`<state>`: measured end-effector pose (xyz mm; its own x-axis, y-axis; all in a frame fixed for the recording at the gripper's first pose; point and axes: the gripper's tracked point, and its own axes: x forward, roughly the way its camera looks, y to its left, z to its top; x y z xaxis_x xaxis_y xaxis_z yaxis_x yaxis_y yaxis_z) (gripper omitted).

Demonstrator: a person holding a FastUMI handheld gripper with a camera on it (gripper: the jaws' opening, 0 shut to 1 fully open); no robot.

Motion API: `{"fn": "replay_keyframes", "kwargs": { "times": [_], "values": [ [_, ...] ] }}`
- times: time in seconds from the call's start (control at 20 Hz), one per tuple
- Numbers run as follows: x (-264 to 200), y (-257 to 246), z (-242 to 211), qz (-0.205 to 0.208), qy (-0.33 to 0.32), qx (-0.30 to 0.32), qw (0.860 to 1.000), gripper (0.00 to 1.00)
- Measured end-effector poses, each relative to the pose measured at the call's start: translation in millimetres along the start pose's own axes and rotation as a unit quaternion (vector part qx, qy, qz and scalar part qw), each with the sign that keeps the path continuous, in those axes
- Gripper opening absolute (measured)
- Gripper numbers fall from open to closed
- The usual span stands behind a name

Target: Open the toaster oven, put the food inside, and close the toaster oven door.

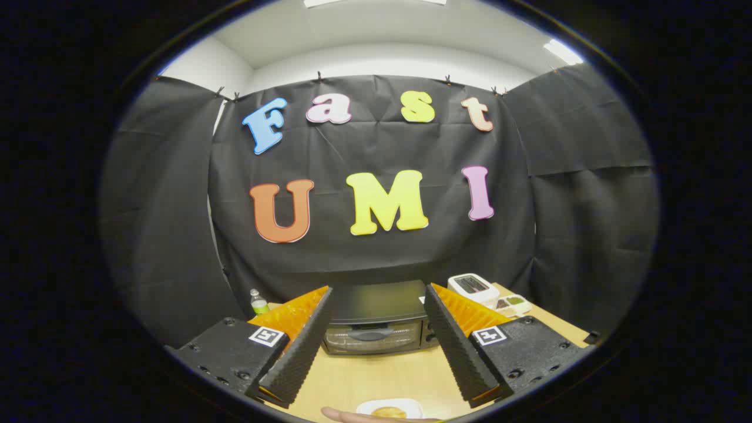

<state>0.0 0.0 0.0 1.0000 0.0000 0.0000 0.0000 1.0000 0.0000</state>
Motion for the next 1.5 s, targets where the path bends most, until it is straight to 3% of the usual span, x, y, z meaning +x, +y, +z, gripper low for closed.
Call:
{"fn": "replay_keyframes", "kwargs": {
  "times": [0.75,1.2,1.5],
  "values": [
    [9,-3,-11,0.006,0.014,-0.018,1.0,1.0],
    [74,-7,-85,0.006,0.086,-0.042,0.995,1.0],
    [128,-3,-136,0.018,0.132,-0.021,0.991,1.0]
  ]
}}
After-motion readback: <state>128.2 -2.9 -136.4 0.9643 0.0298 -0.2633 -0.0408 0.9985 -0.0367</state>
